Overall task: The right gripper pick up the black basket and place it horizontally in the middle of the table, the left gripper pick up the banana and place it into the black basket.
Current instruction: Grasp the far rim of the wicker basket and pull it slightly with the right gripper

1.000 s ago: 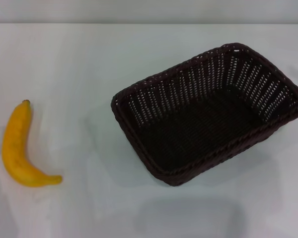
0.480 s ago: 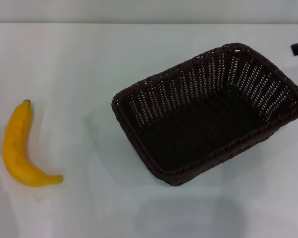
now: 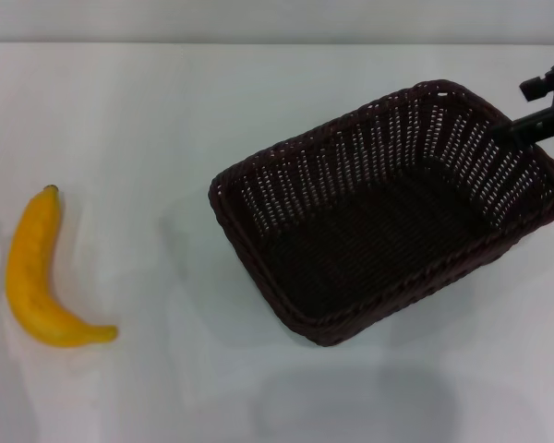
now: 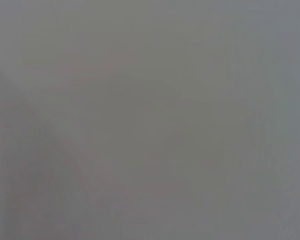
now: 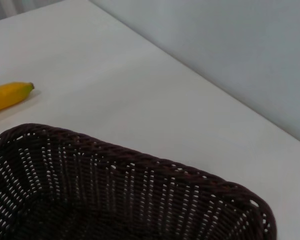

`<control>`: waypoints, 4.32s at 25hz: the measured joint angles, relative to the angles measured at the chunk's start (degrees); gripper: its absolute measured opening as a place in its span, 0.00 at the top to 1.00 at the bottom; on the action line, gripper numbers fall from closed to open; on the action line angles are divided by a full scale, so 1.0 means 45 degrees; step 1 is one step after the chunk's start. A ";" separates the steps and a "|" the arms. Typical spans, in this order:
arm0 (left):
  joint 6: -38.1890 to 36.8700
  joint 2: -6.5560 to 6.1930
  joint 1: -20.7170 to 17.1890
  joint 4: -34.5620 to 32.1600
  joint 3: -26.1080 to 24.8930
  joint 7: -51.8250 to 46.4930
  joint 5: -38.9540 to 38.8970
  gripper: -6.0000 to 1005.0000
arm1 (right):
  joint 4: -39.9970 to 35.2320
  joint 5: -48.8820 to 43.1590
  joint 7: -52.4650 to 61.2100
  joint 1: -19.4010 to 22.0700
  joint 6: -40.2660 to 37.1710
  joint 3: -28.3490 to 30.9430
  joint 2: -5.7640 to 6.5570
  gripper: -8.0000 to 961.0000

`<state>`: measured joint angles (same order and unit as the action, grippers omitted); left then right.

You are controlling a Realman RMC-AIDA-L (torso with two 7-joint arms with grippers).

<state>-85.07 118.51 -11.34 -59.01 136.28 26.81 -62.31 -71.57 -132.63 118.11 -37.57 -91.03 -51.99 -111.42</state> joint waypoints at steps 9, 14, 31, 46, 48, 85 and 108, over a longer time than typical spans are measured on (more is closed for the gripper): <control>0.0000 0.0013 0.0002 0.0094 0.0106 0.0000 0.0001 0.12 | 0.0913 0.0001 -0.0461 -0.0314 0.0582 -0.0016 0.0001 0.23; -0.0002 0.0014 -0.0028 0.0126 0.0144 0.0000 0.0000 0.12 | 0.1320 0.0002 -0.0543 -0.0416 0.0936 0.0033 0.0021 0.24; -0.0003 -0.0008 -0.0192 0.0135 0.0183 -0.0524 0.0015 0.12 | 0.2951 -0.0291 -0.0663 -0.0698 0.2223 -0.0009 0.0248 0.24; -0.0104 0.0045 -0.0220 0.0316 0.0182 -0.0542 0.0022 0.12 | 0.3592 -0.0623 -0.0761 -0.0512 0.2141 -0.0116 -0.0079 0.25; -0.0105 0.0042 -0.0211 0.0318 0.0183 -0.0544 0.0021 0.12 | 0.3594 -0.0624 -0.0749 -0.0503 0.2129 -0.0309 -0.0094 0.26; -0.0108 0.0014 -0.0104 0.0432 0.0132 -0.0638 0.0019 0.13 | 0.2046 -0.2680 0.0676 -0.0711 0.1816 -0.0996 -0.0718 0.66; -0.0139 -0.0220 0.0026 0.0484 0.0062 -0.1216 0.0057 0.13 | -0.2082 -0.2460 0.5634 0.0530 0.0923 -0.1927 -0.0848 0.80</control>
<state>-85.70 117.52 -11.22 -56.83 136.56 21.33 -62.05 -80.94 -143.70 143.46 -35.18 -86.88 -60.67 -115.23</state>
